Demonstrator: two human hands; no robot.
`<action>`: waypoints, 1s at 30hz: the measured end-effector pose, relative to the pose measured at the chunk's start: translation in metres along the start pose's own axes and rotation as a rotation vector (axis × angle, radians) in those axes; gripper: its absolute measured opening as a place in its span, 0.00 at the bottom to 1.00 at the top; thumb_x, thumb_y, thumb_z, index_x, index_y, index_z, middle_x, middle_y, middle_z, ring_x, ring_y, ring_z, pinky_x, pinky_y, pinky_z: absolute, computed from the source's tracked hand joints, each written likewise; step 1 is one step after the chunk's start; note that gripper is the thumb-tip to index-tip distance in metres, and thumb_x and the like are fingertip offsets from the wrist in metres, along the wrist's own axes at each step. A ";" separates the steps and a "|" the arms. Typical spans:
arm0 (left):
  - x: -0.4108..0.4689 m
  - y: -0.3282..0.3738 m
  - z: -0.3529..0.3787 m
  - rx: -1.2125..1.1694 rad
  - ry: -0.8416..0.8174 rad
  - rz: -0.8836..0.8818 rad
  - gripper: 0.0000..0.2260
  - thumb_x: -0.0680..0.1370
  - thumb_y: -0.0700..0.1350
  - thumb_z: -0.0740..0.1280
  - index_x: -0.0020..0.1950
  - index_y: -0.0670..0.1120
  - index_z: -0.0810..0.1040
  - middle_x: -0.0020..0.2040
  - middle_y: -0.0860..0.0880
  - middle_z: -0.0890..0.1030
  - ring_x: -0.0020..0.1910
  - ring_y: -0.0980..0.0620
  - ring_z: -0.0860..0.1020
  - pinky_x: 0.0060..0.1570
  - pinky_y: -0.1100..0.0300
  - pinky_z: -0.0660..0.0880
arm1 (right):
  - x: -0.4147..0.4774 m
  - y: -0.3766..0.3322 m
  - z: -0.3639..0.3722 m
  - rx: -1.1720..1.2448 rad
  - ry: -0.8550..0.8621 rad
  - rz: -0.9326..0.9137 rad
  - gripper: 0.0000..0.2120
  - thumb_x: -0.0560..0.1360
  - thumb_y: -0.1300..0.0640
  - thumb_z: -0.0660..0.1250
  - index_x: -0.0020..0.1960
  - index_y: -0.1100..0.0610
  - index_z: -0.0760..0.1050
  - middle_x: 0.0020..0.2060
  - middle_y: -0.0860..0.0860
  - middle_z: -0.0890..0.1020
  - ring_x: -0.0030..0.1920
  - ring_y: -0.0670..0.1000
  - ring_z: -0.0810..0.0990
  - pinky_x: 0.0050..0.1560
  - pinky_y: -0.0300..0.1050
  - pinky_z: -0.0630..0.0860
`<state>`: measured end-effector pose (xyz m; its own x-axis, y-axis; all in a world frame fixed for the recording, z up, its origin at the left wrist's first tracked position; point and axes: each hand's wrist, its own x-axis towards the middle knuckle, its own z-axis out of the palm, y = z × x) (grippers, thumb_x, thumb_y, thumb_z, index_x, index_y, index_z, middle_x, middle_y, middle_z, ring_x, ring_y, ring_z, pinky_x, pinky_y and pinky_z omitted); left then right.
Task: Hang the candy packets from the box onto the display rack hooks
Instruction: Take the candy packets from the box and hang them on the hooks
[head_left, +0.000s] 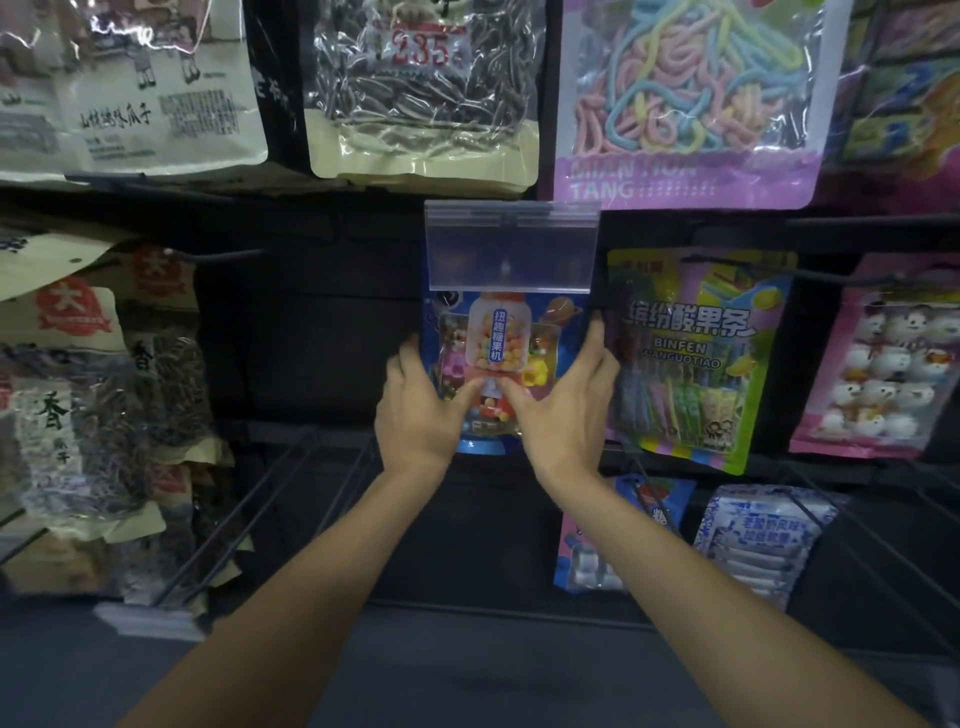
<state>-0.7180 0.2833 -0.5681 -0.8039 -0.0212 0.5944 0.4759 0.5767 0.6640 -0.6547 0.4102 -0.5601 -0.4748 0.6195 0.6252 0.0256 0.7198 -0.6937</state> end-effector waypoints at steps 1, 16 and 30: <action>-0.002 0.001 -0.002 0.099 0.072 0.072 0.42 0.72 0.63 0.77 0.78 0.46 0.63 0.70 0.42 0.72 0.66 0.41 0.77 0.61 0.41 0.77 | -0.005 0.001 -0.004 -0.055 0.035 -0.073 0.58 0.70 0.43 0.82 0.85 0.52 0.47 0.76 0.59 0.64 0.76 0.61 0.68 0.63 0.55 0.78; -0.032 -0.019 -0.003 0.661 -0.203 0.519 0.43 0.78 0.49 0.70 0.86 0.50 0.49 0.85 0.44 0.54 0.82 0.40 0.58 0.79 0.41 0.61 | -0.028 0.039 -0.013 -0.592 -0.344 -0.603 0.53 0.72 0.62 0.74 0.87 0.52 0.45 0.84 0.59 0.34 0.84 0.60 0.36 0.84 0.59 0.49; -0.044 0.008 -0.031 0.698 -0.227 0.553 0.35 0.74 0.50 0.73 0.80 0.45 0.67 0.78 0.38 0.68 0.66 0.39 0.76 0.62 0.44 0.77 | -0.029 0.009 -0.041 -0.460 -0.398 -0.539 0.42 0.72 0.63 0.71 0.83 0.51 0.60 0.83 0.58 0.55 0.85 0.61 0.49 0.82 0.60 0.58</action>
<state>-0.6673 0.2640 -0.5750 -0.6119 0.5224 0.5938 0.5491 0.8210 -0.1565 -0.6045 0.4117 -0.5702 -0.8001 0.0558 0.5973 0.0223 0.9977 -0.0632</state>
